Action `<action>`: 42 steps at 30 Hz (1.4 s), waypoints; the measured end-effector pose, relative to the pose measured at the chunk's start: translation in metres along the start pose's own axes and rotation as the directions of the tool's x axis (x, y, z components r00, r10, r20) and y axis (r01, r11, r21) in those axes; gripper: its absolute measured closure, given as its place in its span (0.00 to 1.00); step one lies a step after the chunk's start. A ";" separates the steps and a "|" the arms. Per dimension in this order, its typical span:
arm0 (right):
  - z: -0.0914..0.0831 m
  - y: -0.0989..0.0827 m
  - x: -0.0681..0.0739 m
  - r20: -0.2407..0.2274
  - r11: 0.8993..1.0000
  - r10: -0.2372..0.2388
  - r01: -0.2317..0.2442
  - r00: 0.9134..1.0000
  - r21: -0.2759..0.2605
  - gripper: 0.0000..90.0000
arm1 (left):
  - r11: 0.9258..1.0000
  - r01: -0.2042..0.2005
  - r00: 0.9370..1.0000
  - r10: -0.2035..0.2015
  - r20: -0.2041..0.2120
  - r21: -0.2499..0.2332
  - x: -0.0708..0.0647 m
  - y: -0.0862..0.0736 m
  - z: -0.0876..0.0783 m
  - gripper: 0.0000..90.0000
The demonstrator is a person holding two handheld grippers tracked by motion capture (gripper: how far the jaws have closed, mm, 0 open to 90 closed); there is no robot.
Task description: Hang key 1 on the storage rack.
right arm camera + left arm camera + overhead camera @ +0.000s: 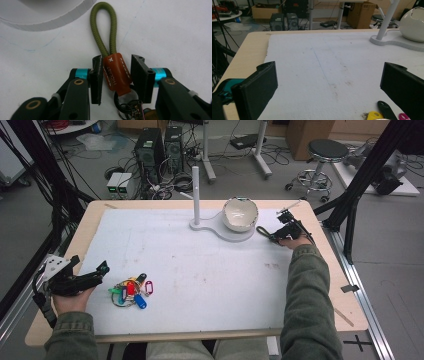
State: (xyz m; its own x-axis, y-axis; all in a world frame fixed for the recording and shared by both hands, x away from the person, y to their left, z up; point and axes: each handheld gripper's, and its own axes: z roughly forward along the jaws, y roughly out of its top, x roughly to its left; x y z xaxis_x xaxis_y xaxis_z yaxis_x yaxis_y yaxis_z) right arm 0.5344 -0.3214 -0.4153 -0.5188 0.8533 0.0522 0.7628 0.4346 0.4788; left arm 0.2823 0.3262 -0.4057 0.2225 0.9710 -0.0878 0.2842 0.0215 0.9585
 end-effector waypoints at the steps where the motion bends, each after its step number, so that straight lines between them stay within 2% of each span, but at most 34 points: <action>1: 0.000 0.000 0.002 0.007 1.000 -0.009 0.009 1.000 0.006 0.73 | 1.000 0.001 1.000 -0.001 0.001 -0.001 0.000 0.000 0.000 0.02; 3: -0.001 0.001 0.002 0.011 1.000 -0.002 0.002 1.000 0.009 0.78 | 1.000 0.001 1.000 -0.001 0.005 0.000 -0.001 0.000 0.000 0.02; 9: -0.004 0.001 0.003 0.011 0.998 0.065 -0.066 0.998 0.016 0.85 | 1.000 0.001 1.000 -0.001 0.011 0.000 -0.001 0.000 0.000 0.02; 14: -0.006 0.001 0.004 0.016 0.996 0.087 -0.088 0.996 0.018 0.87 | 1.000 0.003 1.000 -0.003 0.014 -0.002 -0.001 0.000 0.000 0.02; 18: -0.009 0.001 0.003 -0.001 0.995 0.103 -0.102 0.995 0.010 0.88 | 1.000 0.003 1.000 -0.003 0.014 -0.004 -0.001 0.000 -0.001 0.02; 19: -0.012 0.001 0.003 -0.006 0.993 0.119 -0.119 0.993 0.004 0.88 | 1.000 0.004 1.000 -0.004 0.014 -0.004 -0.001 0.000 -0.001 0.02; 28: -0.031 -0.002 0.003 -0.044 0.990 0.136 -0.137 0.990 -0.028 0.88 | 1.000 0.014 1.000 -0.013 0.018 -0.011 0.000 0.000 -0.002 0.02; 31: -0.040 -0.005 0.005 -0.041 0.988 0.145 -0.147 0.989 -0.053 0.88 | 1.000 0.018 1.000 -0.017 0.020 -0.015 0.000 0.001 -0.002 0.02; 32: -0.047 -0.006 0.007 -0.042 0.989 0.135 -0.137 0.990 -0.062 0.88 | 1.000 0.018 1.000 -0.018 0.022 -0.015 0.000 0.001 -0.002 0.02; 34: -0.049 -0.006 0.009 -0.033 0.989 0.133 -0.135 0.991 -0.067 0.88 | 1.000 0.021 1.000 -0.020 0.024 -0.017 0.000 0.001 -0.002 0.02; 35: -0.056 -0.006 0.012 -0.044 0.987 0.134 -0.137 0.990 -0.082 0.88 | 1.000 0.024 0.999 -0.023 0.025 -0.019 0.000 0.001 -0.002 0.02; 40: -0.068 -0.006 0.017 -0.062 0.982 0.144 -0.150 0.988 -0.114 0.88 | 0.999 0.028 0.999 -0.028 0.027 -0.025 0.000 0.001 -0.003 0.02; 42: -0.073 -0.005 0.021 -0.064 0.982 0.134 -0.141 0.989 -0.127 0.88 | 0.999 0.037 0.999 -0.036 0.027 -0.030 0.000 0.001 -0.003 0.02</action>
State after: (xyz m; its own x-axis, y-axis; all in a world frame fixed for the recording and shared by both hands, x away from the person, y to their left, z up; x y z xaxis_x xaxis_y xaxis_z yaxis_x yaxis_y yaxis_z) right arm 0.4911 -0.3265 -0.3531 -0.4352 0.8839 0.1716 0.7734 0.2694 0.5738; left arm 0.2797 0.3274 -0.4036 0.2369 0.9629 -0.1291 0.2637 0.0642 0.9625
